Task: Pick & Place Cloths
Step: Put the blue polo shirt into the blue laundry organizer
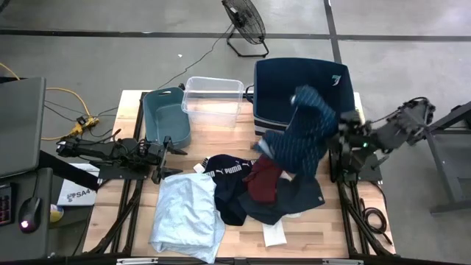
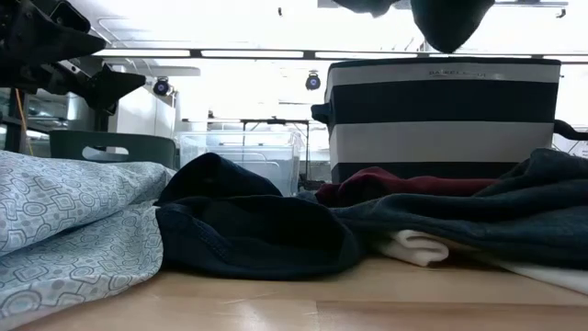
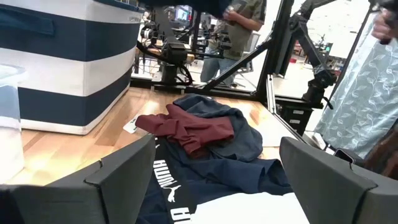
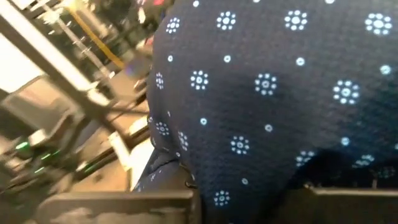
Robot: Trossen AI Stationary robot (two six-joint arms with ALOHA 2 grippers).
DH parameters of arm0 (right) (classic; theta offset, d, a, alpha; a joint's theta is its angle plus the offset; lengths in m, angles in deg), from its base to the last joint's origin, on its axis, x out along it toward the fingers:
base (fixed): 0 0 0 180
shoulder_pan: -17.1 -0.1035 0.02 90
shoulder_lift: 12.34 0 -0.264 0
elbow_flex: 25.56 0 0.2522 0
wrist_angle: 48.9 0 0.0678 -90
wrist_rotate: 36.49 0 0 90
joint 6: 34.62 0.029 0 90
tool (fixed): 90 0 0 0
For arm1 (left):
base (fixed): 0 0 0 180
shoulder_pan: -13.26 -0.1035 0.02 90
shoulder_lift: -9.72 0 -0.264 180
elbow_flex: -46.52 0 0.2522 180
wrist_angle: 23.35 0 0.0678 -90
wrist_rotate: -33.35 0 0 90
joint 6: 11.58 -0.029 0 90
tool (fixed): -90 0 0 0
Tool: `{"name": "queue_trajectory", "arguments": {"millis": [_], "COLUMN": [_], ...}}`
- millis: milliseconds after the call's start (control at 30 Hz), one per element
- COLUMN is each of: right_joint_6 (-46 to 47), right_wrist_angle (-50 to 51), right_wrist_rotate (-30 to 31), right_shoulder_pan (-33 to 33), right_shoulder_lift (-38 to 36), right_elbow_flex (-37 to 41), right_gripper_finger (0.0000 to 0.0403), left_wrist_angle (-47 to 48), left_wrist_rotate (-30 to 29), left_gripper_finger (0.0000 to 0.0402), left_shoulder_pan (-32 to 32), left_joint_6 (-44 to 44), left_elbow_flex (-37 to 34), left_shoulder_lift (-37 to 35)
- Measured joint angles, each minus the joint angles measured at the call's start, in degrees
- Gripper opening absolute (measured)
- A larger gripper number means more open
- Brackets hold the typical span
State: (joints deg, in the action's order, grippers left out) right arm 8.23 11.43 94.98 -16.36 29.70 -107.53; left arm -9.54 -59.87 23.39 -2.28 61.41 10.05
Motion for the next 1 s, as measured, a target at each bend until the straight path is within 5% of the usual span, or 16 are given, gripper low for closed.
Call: {"name": "queue_trajectory", "arguments": {"millis": [467, 833, 1000], "right_joint_6": [-28.69, -32.20, -30.33], "right_wrist_angle": [0.32, 0.31, 0.34], "right_wrist_rotate": [18.44, 21.10, 13.03], "right_shoulder_pan": [14.58, 21.50, 33.25], "right_shoulder_lift": [-10.85, -2.50, 4.41], "right_elbow_flex": [-2.34, -3.25, -5.61], "right_gripper_finger": [0.0034, 0.0034, 0.0034], "left_wrist_angle": [-0.01, -0.01, -0.01], "left_wrist_rotate": [0.02, 0.02, 0.02], "left_gripper_finger": [0.0337, 0.0337, 0.0337], "left_shoulder_pan": [0.02, 0.00, 0.00], "left_joint_6": [-0.01, 0.00, 0.00], "left_elbow_flex": [0.00, 0.00, 0.00], "left_shoulder_lift": [0.01, 0.02, 0.02]}}
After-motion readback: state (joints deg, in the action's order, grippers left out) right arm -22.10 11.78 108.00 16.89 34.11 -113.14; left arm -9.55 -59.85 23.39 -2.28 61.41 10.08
